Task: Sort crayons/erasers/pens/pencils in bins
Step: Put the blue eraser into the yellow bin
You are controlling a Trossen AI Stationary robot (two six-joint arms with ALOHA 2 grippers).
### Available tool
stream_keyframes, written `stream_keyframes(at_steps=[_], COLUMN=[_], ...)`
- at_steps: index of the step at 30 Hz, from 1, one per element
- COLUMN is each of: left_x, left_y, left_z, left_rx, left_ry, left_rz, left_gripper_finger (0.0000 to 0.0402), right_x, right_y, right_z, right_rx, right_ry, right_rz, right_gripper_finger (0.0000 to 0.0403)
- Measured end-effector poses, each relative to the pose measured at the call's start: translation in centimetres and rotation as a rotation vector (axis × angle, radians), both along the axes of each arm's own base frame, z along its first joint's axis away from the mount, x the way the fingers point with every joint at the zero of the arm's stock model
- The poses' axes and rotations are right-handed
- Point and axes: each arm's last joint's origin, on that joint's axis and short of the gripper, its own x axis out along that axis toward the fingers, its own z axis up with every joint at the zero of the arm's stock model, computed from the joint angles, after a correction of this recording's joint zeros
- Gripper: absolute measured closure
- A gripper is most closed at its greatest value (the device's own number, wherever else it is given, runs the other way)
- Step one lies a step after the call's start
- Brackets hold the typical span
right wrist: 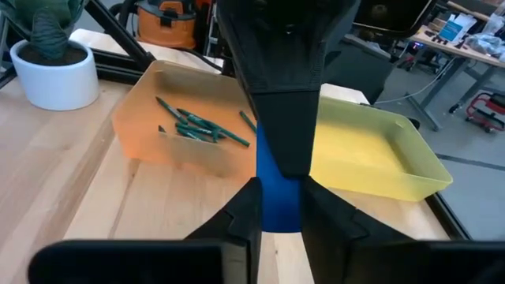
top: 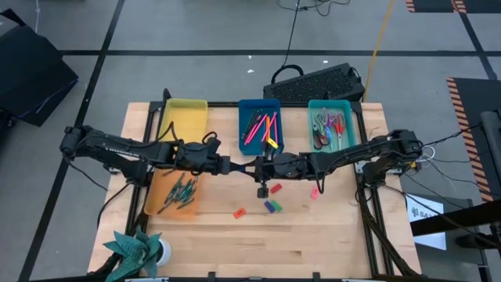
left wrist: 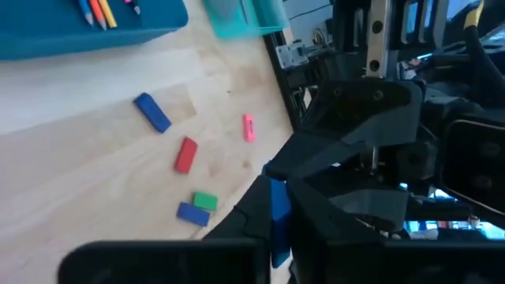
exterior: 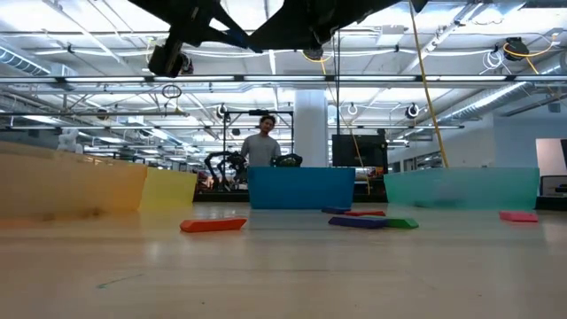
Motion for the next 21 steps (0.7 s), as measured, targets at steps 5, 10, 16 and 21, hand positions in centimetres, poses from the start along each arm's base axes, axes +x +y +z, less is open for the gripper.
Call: stream_keyframes(at_steps=[5,10,16,21], left_x=[0.1,-1.3,-5.7,-9.8], left_y=[0.1,1.6,5.6,8.5], left_z=[0.1,1.0,1.0,-1.2], left_rx=[0.051,0.133,0.284,0.381], left_ry=[-0.012,0.013,0.279,0.760], left_rz=[-0.019,-0.021,0.120,0.301], left_gripper_finger=[0.0376,0.0385,0.0385,0.0385], right_x=[0.0,-0.3,-2.4,-4.2], right_y=[0.0,0.3,1.4,1.4], right_z=[0.1,0.3,-0.8,-2.1], right_rx=[0.009,0.049,0.097,0.103], right_ry=[-0.004,-0.002,0.257,0.368], right_rz=[-0.010,-0.022,-0.072,-0.376], right_gripper_finger=[0.0315,0.0252,0.0183,0.0171])
